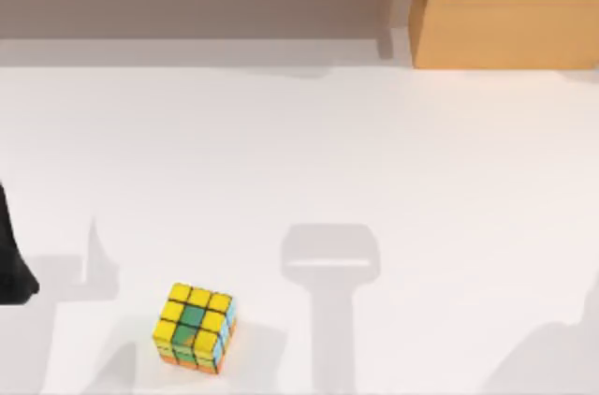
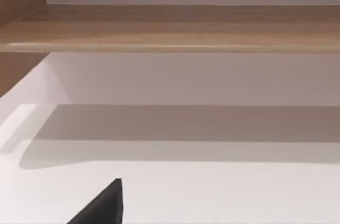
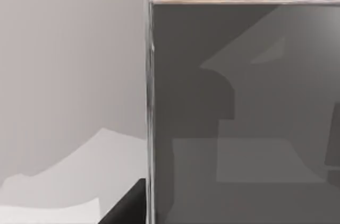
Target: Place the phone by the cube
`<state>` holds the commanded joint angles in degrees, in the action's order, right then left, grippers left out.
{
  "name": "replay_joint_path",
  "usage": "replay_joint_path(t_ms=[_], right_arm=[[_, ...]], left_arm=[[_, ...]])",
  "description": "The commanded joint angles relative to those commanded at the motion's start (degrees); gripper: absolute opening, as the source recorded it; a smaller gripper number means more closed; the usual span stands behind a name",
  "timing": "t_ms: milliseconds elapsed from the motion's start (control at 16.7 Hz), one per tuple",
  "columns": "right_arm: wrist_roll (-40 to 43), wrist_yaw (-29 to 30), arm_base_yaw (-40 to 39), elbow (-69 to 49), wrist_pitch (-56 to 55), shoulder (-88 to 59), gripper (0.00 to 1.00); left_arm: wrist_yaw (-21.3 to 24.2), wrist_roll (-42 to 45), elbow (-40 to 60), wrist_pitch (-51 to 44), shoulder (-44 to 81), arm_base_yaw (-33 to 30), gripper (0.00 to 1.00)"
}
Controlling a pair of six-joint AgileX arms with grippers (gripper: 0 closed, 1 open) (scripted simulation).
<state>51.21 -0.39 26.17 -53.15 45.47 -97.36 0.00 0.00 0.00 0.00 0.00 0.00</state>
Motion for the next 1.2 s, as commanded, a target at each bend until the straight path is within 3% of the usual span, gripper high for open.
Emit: replay_joint_path(t_ms=[240,480,1200], right_arm=[[-1.49,0.19,-1.01,-1.23,0.16,1.05,0.0],[-10.63,1.16,-7.33,-6.72,1.78,4.51,0.0],[-62.57,4.21,-44.22,-24.76,10.93,5.39,0.0]], left_arm=[[0.0,0.0,0.0,0.0,0.0,0.0,1.0],[0.0,0.0,0.0,0.0,0.0,0.0,1.0],[0.0,0.0,0.0,0.0,0.0,0.0,1.0]])
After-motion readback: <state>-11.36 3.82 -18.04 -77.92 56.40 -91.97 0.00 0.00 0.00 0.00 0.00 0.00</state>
